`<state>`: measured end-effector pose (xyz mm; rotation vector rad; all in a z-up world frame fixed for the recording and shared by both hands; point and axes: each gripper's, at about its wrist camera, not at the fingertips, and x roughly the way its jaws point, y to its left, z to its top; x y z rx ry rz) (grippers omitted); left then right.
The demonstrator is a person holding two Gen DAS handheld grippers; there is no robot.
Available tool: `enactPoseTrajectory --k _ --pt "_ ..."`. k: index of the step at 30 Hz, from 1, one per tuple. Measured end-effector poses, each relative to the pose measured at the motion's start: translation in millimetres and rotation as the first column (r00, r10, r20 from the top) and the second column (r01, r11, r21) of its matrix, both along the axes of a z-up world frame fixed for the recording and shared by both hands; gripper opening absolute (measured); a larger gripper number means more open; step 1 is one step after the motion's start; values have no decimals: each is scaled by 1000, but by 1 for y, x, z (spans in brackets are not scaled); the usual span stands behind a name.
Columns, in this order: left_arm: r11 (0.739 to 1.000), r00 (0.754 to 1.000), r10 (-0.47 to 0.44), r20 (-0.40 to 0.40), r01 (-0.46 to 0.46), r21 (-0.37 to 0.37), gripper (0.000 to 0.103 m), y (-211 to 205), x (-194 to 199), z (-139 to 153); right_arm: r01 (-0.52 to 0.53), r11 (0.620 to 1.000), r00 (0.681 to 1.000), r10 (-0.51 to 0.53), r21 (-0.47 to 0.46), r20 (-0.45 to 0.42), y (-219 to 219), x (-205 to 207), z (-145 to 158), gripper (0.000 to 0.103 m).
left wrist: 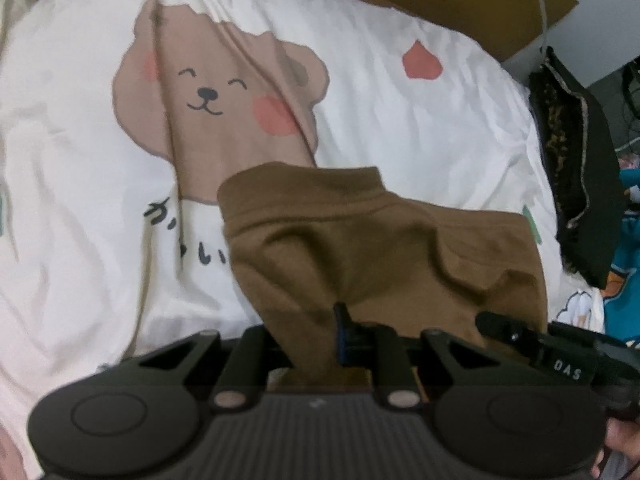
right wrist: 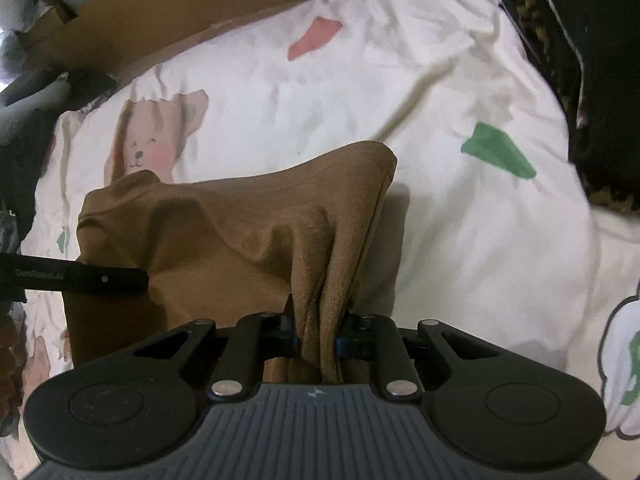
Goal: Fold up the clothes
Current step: 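Lift the folded shirt off the bedsheet with both grippers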
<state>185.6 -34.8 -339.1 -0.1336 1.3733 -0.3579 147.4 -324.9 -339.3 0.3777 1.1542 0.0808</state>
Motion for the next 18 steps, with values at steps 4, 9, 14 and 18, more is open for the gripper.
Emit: enactPoseTrajectory --k 4,9,14,18 --pt "1000 1000 -8 20 8 6 15 2 -12 25 -13 1000 999 13 0 32 9 -9 27 14" --pt "1000 999 -20 45 20 -4 15 9 -29 54 -42 999 996 44 -28 79 26 -33 63 14" --pt "999 996 -41 75 43 -19 15 22 -55 82 -110 993 985 115 -45 128 41 -60 101 14" --pt "997 994 -45 99 50 -50 15 32 -75 110 -131 990 980 137 -54 141 46 -80 130 14"
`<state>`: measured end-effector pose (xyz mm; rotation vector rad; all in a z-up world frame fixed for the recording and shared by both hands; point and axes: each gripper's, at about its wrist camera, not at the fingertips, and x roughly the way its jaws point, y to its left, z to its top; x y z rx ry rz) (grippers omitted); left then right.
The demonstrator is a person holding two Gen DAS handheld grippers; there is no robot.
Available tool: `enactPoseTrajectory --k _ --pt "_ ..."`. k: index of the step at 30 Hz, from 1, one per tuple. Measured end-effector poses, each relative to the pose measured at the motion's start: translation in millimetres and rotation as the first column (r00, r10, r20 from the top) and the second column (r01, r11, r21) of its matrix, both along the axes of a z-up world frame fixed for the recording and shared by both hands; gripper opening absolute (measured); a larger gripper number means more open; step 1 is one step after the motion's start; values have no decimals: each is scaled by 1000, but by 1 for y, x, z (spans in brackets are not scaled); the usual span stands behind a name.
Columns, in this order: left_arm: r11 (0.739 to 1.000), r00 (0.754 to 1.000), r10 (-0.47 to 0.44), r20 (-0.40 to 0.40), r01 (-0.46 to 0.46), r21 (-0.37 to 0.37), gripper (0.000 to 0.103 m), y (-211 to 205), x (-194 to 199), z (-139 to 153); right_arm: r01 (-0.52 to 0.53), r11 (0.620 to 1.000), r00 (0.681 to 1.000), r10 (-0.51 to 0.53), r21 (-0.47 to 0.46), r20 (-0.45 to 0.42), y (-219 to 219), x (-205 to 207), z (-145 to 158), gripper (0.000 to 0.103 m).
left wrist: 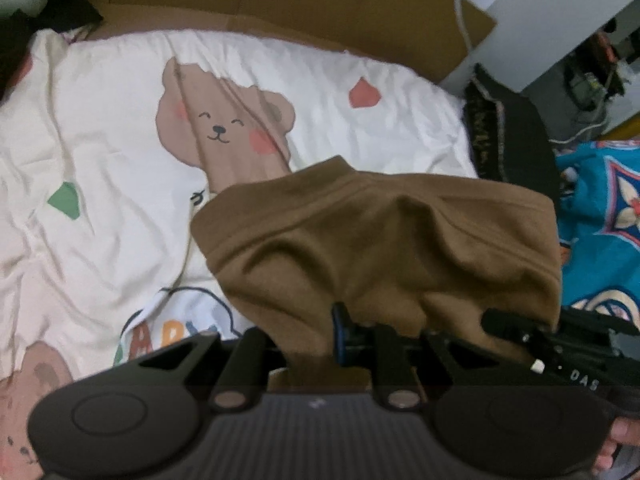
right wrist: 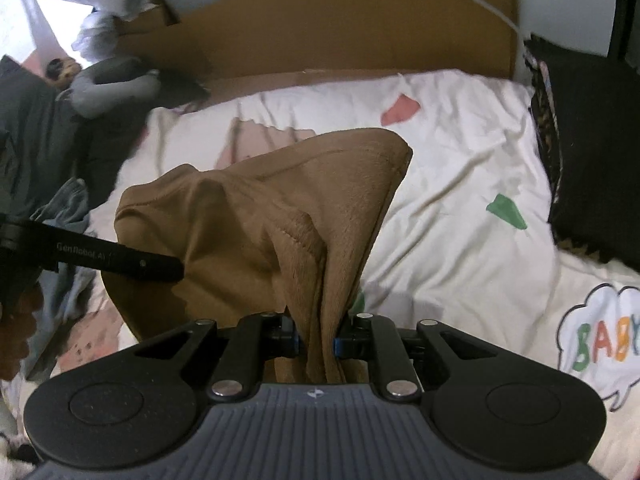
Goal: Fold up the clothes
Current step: 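Lift the folded shirt off the bedsheet with both grippers, then carry the held shirt away from the bed with both grippers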
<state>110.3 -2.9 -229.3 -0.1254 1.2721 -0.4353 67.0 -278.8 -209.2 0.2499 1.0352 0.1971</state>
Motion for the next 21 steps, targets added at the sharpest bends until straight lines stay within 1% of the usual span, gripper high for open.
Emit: enactPoseTrajectory --k 5,9,12,15,18,21 --pt "999 997 -23 70 25 -31 15 1 -23 45 -29 1000 999 29 -2 42 6 -25 46 14" --pt "998 989 -29 145 38 -59 14 2 -39 89 -42 999 993 43 -12 110 11 -43 91 14" --pt "996 977 -34 211 51 -76 14 5 -52 125 -48 999 984 50 -13 172 15 -54 127 14" --pt "994 959 -38 281 64 -83 14 7 -60 162 -48 999 971 52 -23 233 19 -61 163 14" --pt "993 942 -41 334 76 -92 14 9 -63 196 -31 999 959 39 -31 282 21 -64 196 14" --pt "991 931 -32 364 76 -106 14 11 -63 227 3 999 946 14 -51 325 28 -66 225 14"
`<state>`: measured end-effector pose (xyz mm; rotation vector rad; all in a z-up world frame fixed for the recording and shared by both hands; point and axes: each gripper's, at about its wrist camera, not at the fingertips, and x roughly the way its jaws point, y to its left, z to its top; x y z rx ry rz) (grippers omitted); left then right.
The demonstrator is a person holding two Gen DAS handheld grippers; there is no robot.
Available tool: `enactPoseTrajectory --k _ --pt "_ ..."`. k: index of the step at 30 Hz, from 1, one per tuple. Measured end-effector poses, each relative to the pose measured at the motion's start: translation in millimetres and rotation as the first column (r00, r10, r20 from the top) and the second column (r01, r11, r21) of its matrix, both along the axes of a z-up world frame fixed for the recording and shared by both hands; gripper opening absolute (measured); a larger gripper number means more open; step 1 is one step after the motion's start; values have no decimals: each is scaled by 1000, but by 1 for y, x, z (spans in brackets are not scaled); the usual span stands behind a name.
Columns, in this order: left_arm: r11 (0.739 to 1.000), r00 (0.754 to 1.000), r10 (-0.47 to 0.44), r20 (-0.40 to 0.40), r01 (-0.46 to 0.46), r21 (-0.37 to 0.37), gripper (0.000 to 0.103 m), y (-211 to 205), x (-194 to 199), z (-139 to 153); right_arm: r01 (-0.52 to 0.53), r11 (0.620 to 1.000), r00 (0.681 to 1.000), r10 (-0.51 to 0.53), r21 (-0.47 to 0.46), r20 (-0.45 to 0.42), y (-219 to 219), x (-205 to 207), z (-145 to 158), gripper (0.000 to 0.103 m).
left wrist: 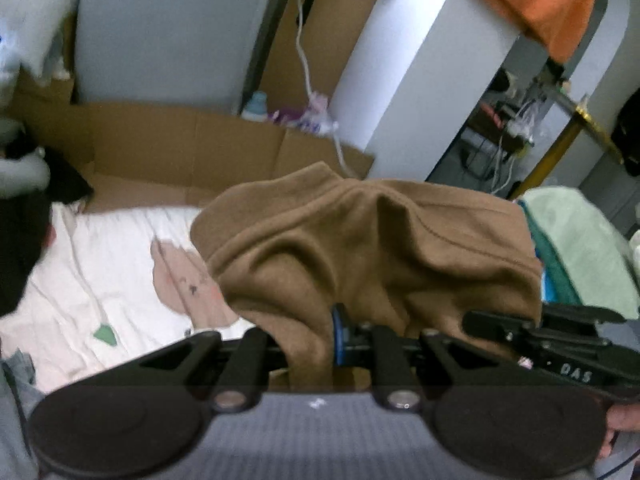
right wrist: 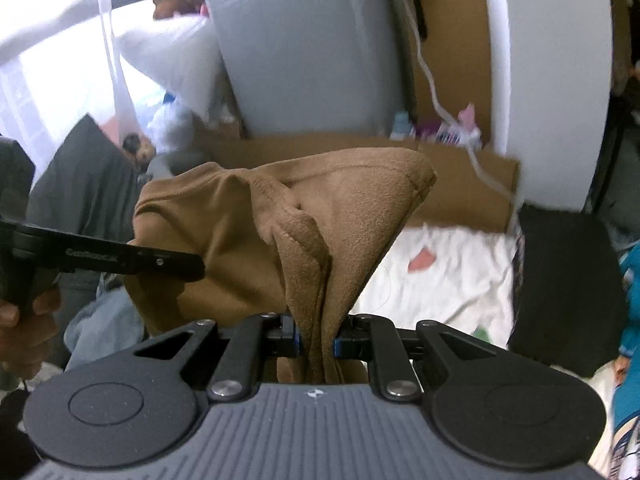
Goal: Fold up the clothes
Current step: 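Carry the held shirt away from the bed with both grippers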
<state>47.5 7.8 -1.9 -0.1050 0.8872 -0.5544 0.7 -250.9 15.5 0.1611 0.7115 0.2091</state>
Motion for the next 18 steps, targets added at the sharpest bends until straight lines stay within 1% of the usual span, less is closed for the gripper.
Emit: enactPoseTrajectory --k 4,8,14,18 --pt "1000 999 8 46 -8 6 14 -1 -2 29 27 1000 999 -27 10 45 7 2 25 14" --pt "1000 997 14 82 -16 22 14 -3 -2 52 42 999 996 -44 23 75 14 7 44 14" --pt "999 993 33 110 -35 17 14 -10 5 78 60 998 991 -62 20 121 22 16 66 14" --pt "999 992 42 119 -44 17 14 -20 15 92 98 994 987 -103 48 126 16 24 78 14"
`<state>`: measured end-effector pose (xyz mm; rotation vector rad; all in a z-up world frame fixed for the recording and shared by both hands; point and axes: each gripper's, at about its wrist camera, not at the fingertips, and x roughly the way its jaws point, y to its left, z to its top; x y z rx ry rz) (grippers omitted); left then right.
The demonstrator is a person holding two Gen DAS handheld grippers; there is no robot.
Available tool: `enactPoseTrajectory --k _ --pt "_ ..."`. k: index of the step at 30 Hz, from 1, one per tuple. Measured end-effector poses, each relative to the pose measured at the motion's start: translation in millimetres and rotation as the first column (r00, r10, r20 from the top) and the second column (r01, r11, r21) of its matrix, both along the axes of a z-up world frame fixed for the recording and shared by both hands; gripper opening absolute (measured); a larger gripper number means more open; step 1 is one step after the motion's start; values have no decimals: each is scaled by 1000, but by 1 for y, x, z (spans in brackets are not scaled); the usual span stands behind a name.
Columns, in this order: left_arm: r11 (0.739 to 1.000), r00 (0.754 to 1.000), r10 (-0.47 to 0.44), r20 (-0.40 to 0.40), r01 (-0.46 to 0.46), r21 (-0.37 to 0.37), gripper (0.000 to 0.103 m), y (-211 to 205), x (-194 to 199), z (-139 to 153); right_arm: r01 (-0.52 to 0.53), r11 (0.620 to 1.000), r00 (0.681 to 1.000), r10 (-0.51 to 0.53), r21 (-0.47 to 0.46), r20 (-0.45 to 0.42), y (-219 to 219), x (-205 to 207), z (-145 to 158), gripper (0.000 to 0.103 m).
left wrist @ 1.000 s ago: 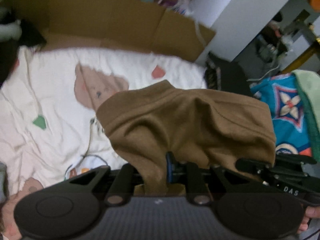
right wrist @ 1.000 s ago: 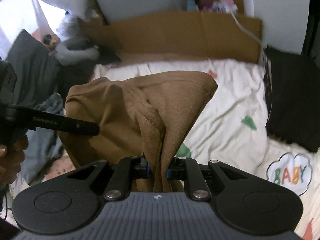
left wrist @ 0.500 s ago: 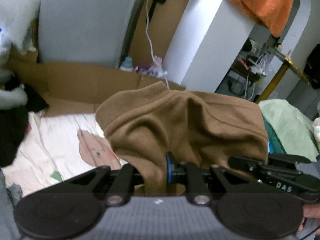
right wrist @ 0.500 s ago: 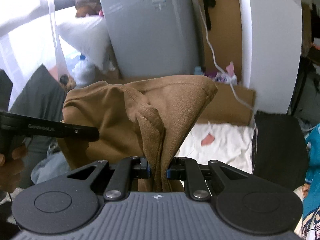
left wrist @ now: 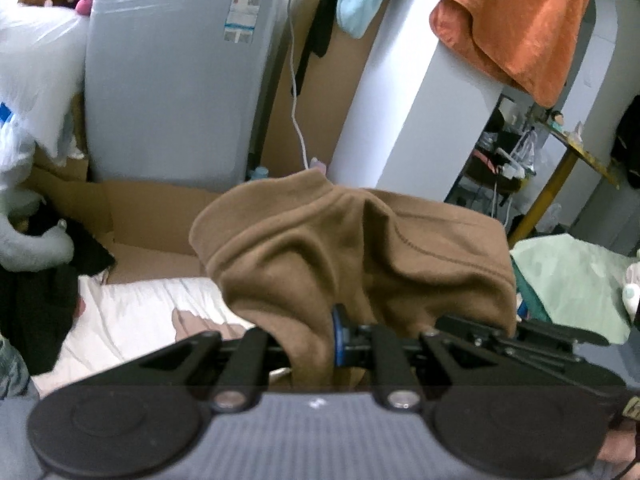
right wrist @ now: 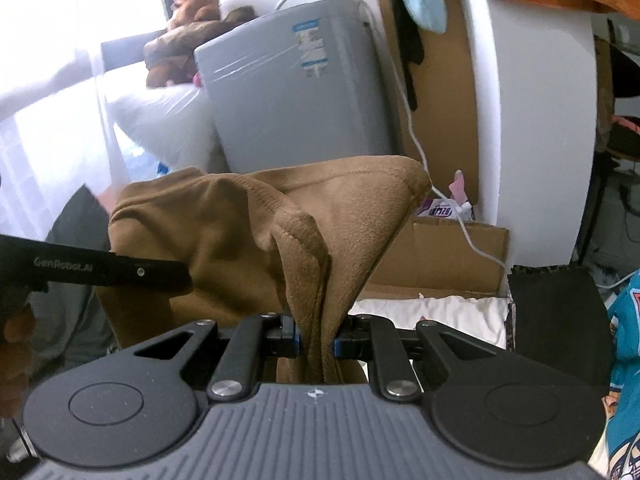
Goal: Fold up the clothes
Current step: 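Carry the held shirt away from the bed with both grippers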
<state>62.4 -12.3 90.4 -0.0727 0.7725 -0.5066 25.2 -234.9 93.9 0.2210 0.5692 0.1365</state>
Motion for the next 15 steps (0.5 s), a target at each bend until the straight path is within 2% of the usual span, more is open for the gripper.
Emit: enactPoseTrajectory --k 3,9,15 --pt "1000 1000 -14 12 13 11 14 -16 9 11 46 999 999 -46 1 27 -10 4 8 14" --pt "999 999 -33 -34 34 17 14 -57 35 14 157 987 986 -159 33 41 -49 4 11 14" --pt "994 995 -101 -22 102 28 14 -114 45 2 224 974 972 -221 -38 76 -86 -7 2 14"
